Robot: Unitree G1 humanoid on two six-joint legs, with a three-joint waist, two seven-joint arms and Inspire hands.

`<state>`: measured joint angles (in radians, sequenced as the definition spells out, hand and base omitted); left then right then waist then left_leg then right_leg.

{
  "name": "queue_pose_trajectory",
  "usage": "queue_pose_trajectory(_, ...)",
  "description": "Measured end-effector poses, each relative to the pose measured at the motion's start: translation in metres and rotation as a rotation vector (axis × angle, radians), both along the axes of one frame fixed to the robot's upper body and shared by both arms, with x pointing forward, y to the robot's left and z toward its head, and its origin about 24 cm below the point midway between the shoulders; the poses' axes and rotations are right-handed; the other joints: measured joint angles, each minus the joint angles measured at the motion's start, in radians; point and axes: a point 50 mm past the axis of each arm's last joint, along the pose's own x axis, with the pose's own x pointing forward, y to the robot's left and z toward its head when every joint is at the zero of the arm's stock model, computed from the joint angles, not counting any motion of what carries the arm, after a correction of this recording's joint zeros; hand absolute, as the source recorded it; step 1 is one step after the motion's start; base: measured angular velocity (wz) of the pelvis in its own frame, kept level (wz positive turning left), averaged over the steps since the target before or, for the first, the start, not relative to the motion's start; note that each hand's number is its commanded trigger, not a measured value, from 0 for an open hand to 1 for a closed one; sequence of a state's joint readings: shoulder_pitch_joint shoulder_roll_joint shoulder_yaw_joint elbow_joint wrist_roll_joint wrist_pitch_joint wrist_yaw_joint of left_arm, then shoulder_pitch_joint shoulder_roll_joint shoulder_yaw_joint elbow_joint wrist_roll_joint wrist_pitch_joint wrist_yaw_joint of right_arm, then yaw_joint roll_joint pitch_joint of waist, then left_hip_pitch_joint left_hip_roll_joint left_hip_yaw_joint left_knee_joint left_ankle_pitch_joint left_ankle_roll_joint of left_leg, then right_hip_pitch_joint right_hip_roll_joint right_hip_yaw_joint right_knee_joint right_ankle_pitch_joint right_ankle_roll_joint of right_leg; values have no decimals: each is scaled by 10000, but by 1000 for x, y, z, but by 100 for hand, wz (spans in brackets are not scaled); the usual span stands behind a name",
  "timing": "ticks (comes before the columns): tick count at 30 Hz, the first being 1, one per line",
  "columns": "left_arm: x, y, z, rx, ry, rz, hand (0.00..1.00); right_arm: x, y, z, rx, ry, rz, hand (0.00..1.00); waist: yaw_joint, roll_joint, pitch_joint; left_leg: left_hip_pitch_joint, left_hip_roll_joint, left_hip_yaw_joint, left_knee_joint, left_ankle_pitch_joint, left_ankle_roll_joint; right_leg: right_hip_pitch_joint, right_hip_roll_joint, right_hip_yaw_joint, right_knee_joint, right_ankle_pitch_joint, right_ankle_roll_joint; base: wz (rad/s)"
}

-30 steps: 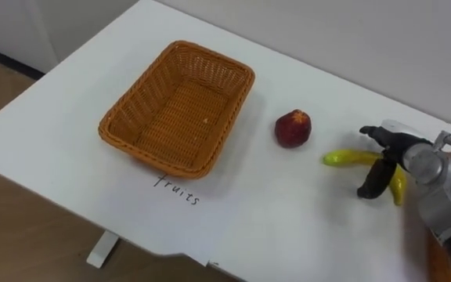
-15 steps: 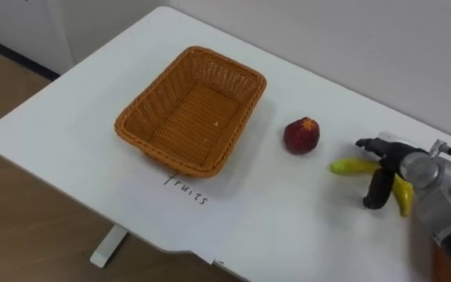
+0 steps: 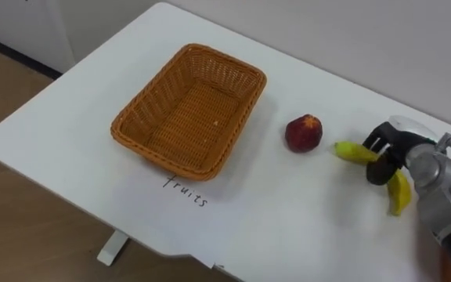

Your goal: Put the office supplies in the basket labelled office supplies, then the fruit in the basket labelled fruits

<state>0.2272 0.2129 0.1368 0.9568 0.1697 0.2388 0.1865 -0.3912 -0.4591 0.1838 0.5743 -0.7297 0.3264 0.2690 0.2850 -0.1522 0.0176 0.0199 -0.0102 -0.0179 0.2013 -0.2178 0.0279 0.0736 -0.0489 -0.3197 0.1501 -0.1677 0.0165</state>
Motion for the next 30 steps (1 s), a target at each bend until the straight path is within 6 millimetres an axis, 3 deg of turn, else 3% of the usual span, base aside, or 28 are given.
queue_pose_trajectory(7, 1, 1, 0, -26, -40, 38, 0, -1, 5, -4, -51, 121, 246, 100, -42, -76, -44, 117, 36, -1, -28, 0, 1, 105, -23, -2, -7, 0, 0, 0)
queue_pose_trajectory(14, 1, -1, -1, -239, -28, -3, 0, 1, 13, -1, 281, 376, 635, 100, -82, -52, -6, 72, 44, 139, -32, -1, 3, 80, -3, 157, 0, -2, 3, -5)
queue_pose_trajectory(16, -1, -1, -3, -282, 89, 35, 0, 3, 18, 3, 422, 482, 925, 100, -120, -27, 8, 30, 32, 152, -106, -2, 0, 26, 6, 162, 19, -1, 2, -4)
queue_pose_trajectory(26, 0, -3, -1, -528, -96, -58, 0, 8, 39, 28, 690, -139, 1944, 100, -458, -5, -81, -73, 37, 312, -8, 40, -6, -114, -10, 197, 16, 10, -17, 0)
queue_pose_trajectory(30, 2, -2, 0, -428, -308, -101, 0, 11, 52, 48, 647, -985, 2540, 100, -613, -36, -108, -76, 66, 331, -28, 47, 2, -190, -22, 304, 17, 10, -16, -8)
